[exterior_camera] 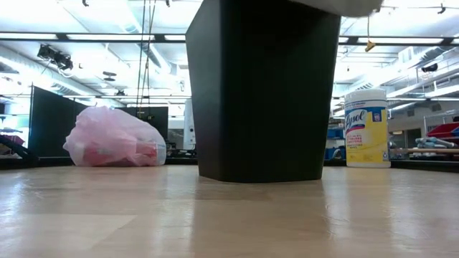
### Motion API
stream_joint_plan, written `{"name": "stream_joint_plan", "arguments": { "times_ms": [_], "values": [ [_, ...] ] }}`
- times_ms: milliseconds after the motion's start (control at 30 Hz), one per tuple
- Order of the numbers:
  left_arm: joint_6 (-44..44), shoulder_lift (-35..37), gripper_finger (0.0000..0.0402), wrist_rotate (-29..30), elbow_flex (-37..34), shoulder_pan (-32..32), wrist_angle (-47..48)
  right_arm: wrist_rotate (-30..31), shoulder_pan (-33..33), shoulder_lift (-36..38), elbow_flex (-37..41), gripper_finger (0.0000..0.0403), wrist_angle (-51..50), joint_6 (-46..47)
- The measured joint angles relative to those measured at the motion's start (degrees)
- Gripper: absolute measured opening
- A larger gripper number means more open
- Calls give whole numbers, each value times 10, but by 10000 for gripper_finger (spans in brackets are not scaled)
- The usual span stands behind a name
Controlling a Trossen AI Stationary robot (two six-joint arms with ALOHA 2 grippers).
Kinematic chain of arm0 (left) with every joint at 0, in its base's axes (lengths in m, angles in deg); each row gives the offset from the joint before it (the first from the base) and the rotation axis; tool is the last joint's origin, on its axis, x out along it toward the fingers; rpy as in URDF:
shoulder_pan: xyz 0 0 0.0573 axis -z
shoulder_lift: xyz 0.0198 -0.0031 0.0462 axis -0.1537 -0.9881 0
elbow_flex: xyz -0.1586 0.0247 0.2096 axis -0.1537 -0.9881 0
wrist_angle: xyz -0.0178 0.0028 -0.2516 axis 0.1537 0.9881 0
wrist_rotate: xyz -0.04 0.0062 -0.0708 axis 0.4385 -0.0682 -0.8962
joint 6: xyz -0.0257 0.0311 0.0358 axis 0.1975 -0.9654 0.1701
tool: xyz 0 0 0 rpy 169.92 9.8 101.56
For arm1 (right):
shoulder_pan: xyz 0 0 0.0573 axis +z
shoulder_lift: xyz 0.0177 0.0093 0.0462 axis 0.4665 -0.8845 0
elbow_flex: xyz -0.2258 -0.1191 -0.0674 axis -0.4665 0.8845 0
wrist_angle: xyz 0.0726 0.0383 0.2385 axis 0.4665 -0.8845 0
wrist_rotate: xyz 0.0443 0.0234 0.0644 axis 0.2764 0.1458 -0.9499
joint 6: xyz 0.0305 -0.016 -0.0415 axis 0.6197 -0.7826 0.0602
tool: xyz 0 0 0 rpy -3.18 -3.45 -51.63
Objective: Place trash/remove bag and relplace
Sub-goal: Put the gray trash bag into the trash bin
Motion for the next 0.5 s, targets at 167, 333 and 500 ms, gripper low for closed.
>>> {"name": "stream_joint_plan", "arguments": {
  "times_ms": [167, 333, 500],
  "values": [
    [25, 5, 1, 154, 0, 6, -36, 72, -12, -31, 1, 0, -19, -7],
    [-25, 5, 1, 173, 0, -6, -98, 185, -11, -26, -30, 2, 48, -99],
    [-35, 5, 1, 171, 0, -14, -132, 236, -21, -25, -58, 22, 127, -257]
  ]
}}
